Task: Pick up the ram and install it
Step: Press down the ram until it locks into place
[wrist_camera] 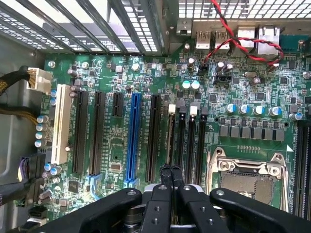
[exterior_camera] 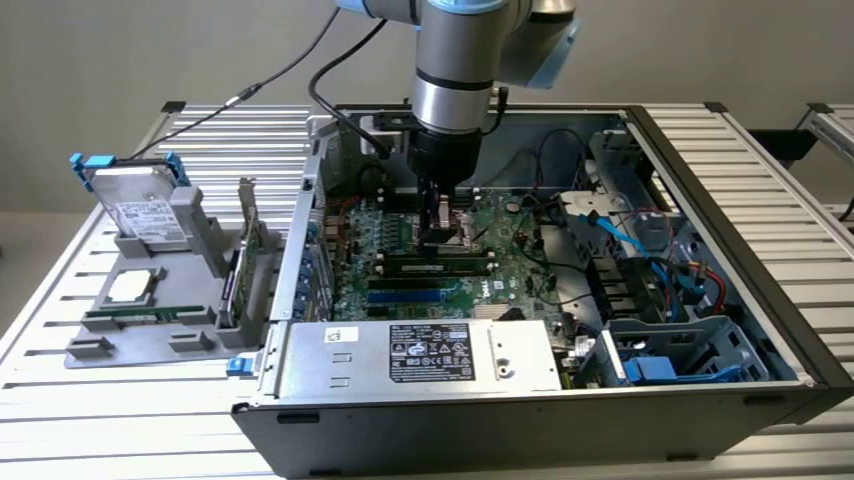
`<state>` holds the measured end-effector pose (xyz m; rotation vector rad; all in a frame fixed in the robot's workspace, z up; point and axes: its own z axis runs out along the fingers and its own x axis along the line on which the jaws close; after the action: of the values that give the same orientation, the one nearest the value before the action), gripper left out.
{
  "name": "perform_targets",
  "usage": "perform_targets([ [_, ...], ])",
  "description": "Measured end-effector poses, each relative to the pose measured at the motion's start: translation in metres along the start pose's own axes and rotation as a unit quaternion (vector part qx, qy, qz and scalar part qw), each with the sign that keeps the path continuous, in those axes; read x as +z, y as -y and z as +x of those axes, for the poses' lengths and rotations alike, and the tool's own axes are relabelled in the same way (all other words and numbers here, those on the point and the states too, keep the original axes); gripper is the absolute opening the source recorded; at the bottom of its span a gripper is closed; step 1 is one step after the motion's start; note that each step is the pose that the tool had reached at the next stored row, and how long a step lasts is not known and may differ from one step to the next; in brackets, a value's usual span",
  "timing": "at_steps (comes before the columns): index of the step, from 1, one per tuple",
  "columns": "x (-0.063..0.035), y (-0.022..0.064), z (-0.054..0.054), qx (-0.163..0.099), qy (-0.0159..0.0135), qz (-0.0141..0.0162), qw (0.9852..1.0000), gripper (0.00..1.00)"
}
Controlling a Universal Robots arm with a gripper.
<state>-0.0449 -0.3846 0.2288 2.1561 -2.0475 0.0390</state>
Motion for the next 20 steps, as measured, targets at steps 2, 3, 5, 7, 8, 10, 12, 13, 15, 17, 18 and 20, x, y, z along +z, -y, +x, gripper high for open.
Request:
perform_targets([
  [2,0.0001,0.0000,0.0000,0.000,-0.0002,-0.0001,1.0000,0.10],
  [3,0.0008,0.0001,-0.0002,0.000,0.0000,0.0000,1.0000,0.10],
  [5,0.0028,0.0003,-0.0004,0.000,-0.0005,-0.0001,1.0000,0.10],
  [7,0.0031,0.0003,-0.0005,0.000,-0.0006,-0.0001,1.0000,0.10],
  [8,0.0031,0.0003,-0.0005,0.000,-0.0006,-0.0001,1.0000,0.10],
  [10,0.0045,0.0004,-0.0007,0.000,-0.0011,-0.0003,1.0000,0.10],
  [12,0.0056,0.0005,-0.0010,0.000,-0.0016,-0.0003,1.0000,0.10],
  [13,0.0056,0.0005,-0.0010,0.000,-0.0016,-0.0002,1.0000,0.10],
  [15,0.0058,0.0006,-0.0011,0.000,-0.0014,-0.0001,1.0000,0.10],
  [17,0.0047,0.0006,-0.0010,0.000,-0.0008,0.0000,1.0000,0.10],
  [18,0.0033,0.0004,-0.0009,0.000,-0.0005,0.0000,1.0000,0.10],
  [20,0.0006,0.0000,0.0001,0.000,-0.0014,-0.0007,1.0000,0.10],
])
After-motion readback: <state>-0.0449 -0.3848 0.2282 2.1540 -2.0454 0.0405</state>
